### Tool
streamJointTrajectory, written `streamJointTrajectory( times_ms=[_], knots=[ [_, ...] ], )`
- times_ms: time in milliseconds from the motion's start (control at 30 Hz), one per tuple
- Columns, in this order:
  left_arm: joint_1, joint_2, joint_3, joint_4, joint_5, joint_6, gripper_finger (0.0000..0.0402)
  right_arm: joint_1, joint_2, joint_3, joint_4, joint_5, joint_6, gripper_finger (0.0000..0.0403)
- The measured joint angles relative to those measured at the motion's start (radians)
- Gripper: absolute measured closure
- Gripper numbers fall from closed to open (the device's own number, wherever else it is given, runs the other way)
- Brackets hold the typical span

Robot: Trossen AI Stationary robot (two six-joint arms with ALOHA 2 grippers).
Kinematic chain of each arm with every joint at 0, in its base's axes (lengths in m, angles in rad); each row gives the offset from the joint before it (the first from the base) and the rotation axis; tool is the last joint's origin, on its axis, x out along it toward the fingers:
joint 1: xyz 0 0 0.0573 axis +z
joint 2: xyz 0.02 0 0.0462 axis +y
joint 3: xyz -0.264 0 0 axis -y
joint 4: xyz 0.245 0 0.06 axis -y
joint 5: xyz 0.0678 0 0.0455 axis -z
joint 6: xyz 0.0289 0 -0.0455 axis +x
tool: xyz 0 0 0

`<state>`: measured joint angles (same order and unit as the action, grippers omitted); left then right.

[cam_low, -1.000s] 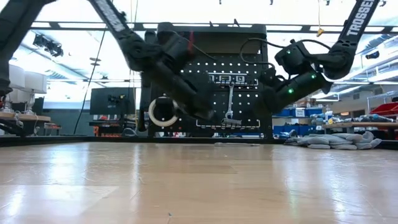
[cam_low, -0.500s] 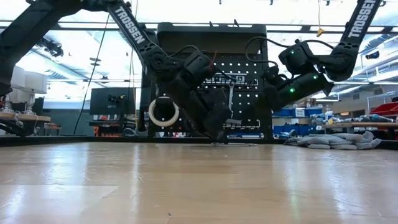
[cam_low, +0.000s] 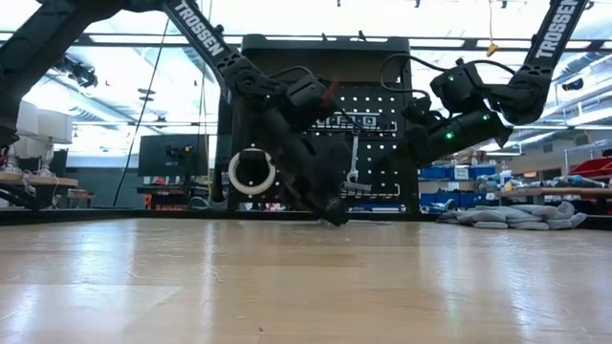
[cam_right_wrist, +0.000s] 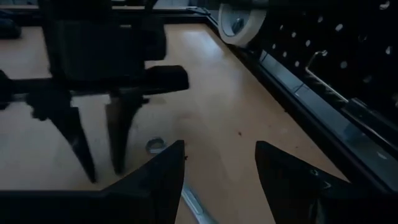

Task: Hang tools onto peg board
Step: Hang the silver wrench on the black pegboard

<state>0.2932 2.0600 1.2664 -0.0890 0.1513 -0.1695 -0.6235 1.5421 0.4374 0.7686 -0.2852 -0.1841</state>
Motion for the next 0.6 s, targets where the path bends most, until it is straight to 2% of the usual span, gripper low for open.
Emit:
streamJointTrajectory(
  times_ms=[167, 333, 433, 600],
  knots=[
    [-0.007, -0.033, 0.048, -0.097, -0.011, 0.025, 0.0297, 0.000, 0.000, 0.000, 0.001, 0.000, -0.001, 0.0199],
    [-0.008, -0.057, 0.108, -0.193, -0.147, 0.159, 0.0294, 0.000, 0.000, 0.000, 0.003, -0.002, -0.001, 0.0199],
    [0.001, -0.057, 0.134, -0.197, -0.201, 0.251, 0.0273, 0.001, 0.000, 0.000, 0.024, -0.005, 0.001, 0.0199],
    [0.043, -0.032, 0.134, -0.170, -0.182, 0.280, 0.0214, 0.001, -0.007, 0.000, 0.024, -0.029, 0.005, 0.0199]
  ],
)
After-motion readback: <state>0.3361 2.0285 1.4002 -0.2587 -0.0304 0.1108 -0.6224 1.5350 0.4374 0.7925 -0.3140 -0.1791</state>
